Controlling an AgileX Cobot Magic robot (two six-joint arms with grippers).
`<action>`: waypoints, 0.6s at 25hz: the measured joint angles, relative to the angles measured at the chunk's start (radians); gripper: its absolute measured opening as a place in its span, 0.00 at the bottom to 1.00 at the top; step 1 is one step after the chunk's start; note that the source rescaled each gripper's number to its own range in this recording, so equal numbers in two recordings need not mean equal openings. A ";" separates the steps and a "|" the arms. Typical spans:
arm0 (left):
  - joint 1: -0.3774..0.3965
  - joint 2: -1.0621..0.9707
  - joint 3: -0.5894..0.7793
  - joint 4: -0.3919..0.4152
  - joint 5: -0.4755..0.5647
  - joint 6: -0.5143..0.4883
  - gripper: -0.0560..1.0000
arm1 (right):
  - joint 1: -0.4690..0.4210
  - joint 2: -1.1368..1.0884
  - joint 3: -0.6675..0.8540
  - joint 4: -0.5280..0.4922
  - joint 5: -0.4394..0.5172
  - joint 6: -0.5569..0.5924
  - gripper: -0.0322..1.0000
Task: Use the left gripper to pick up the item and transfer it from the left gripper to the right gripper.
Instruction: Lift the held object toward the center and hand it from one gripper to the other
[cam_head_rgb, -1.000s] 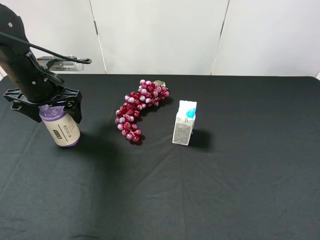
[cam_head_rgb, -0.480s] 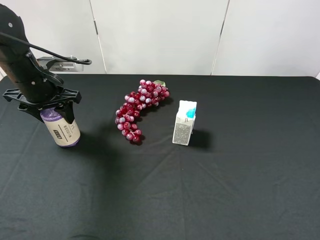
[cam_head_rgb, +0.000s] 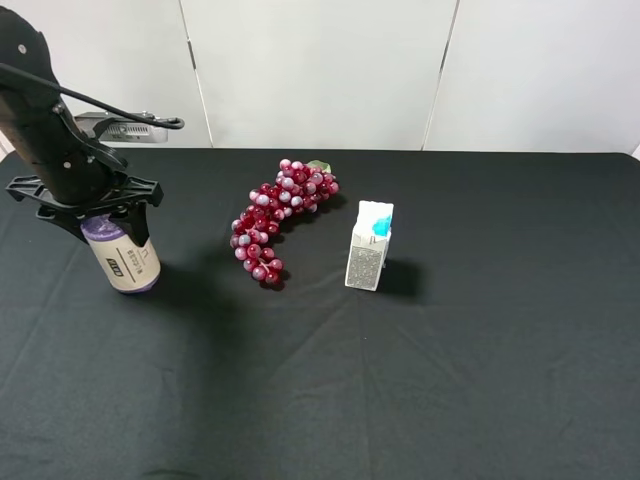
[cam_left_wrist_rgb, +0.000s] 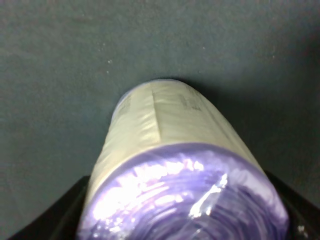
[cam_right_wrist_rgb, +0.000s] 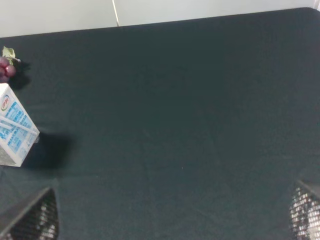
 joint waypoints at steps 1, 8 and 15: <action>0.000 -0.005 -0.014 0.000 0.009 0.000 0.07 | 0.000 0.000 0.000 0.000 0.000 0.000 1.00; 0.000 -0.086 -0.114 0.006 0.119 0.000 0.07 | 0.000 0.000 0.000 0.000 0.000 0.000 1.00; 0.000 -0.189 -0.128 -0.006 0.193 -0.003 0.07 | 0.000 0.000 0.000 0.000 0.000 0.000 1.00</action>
